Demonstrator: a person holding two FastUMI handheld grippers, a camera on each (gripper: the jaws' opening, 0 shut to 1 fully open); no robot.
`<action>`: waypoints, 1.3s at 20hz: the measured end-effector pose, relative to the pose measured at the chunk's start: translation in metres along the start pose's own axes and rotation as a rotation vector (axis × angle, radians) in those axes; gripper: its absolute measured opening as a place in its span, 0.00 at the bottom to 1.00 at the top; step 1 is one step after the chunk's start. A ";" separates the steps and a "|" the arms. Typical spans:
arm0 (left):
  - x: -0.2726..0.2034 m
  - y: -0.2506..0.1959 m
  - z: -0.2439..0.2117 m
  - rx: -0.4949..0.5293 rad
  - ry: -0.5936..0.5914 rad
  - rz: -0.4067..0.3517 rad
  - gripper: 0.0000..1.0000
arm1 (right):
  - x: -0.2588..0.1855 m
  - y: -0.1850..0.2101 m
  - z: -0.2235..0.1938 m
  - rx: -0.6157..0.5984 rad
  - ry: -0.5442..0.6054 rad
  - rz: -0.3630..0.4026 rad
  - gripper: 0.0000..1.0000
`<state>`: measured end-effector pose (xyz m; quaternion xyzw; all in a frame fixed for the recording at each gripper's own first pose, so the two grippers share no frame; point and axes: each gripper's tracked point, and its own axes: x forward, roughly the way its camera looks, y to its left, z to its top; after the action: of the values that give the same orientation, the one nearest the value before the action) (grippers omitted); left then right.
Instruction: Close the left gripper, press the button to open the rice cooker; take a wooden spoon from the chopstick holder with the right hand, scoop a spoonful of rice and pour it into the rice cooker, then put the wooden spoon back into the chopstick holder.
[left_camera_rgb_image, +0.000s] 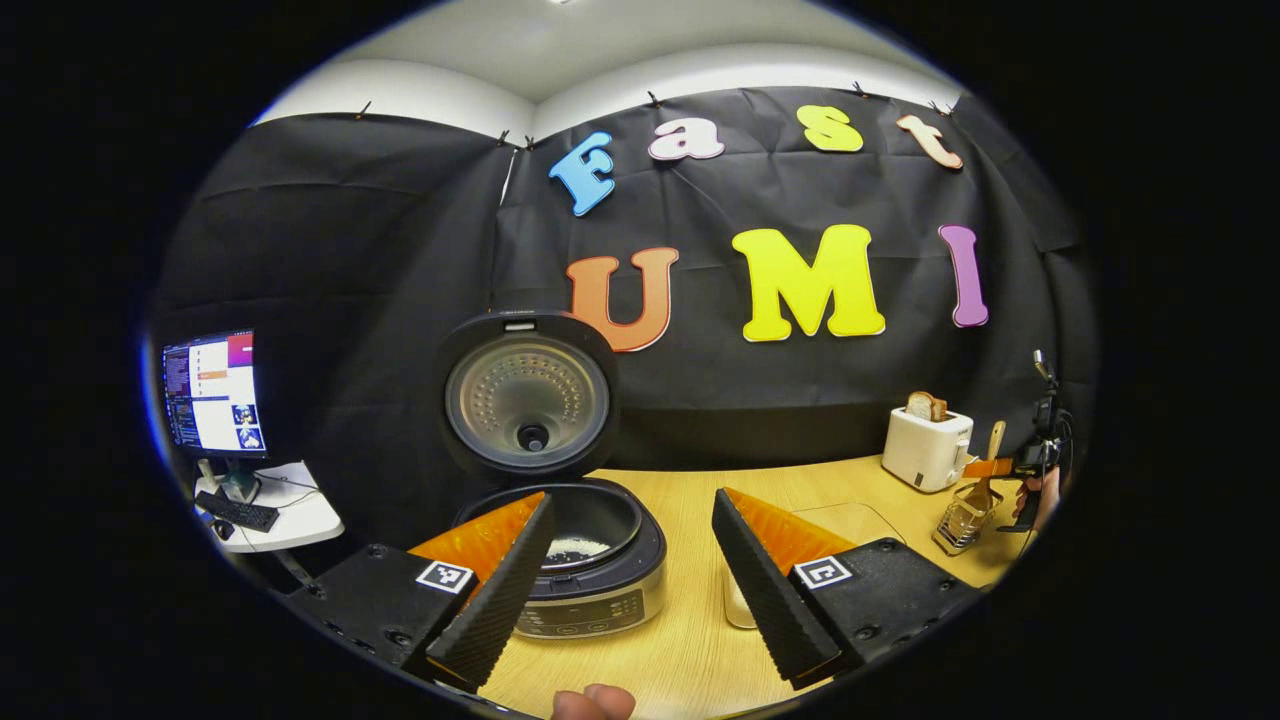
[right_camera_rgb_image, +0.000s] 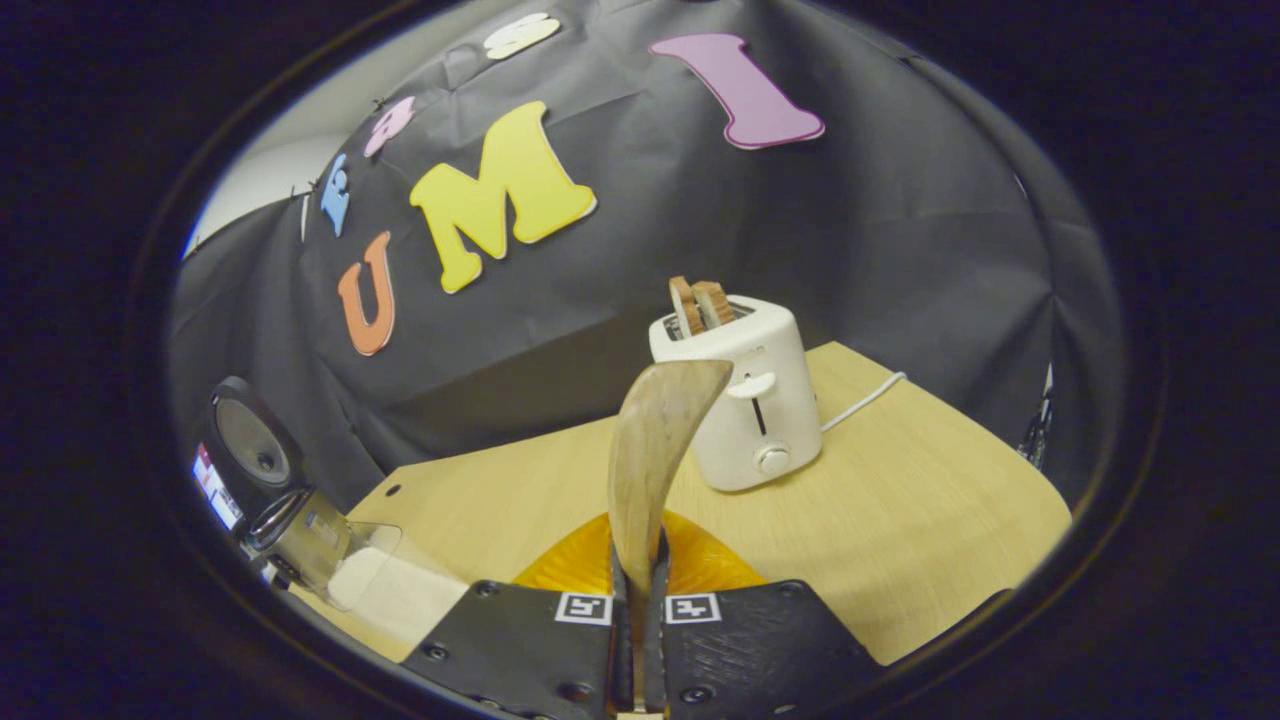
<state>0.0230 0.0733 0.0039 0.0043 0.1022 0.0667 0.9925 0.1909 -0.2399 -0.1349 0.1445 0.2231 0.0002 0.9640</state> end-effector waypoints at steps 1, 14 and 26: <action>0.000 0.003 -0.001 -0.005 -0.004 0.004 1.00 | -0.002 0.001 0.008 -0.015 -0.030 -0.006 0.05; 0.008 0.033 -0.025 -0.040 -0.068 0.012 1.00 | -0.064 0.104 0.087 -0.185 -0.283 -0.060 0.00; -0.003 0.050 -0.042 -0.064 -0.082 0.014 1.00 | 0.024 0.289 -0.040 -0.414 -0.042 0.053 0.00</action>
<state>0.0053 0.1221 -0.0358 -0.0237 0.0591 0.0768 0.9950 0.2137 0.0498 -0.0987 -0.0508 0.1943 0.0685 0.9772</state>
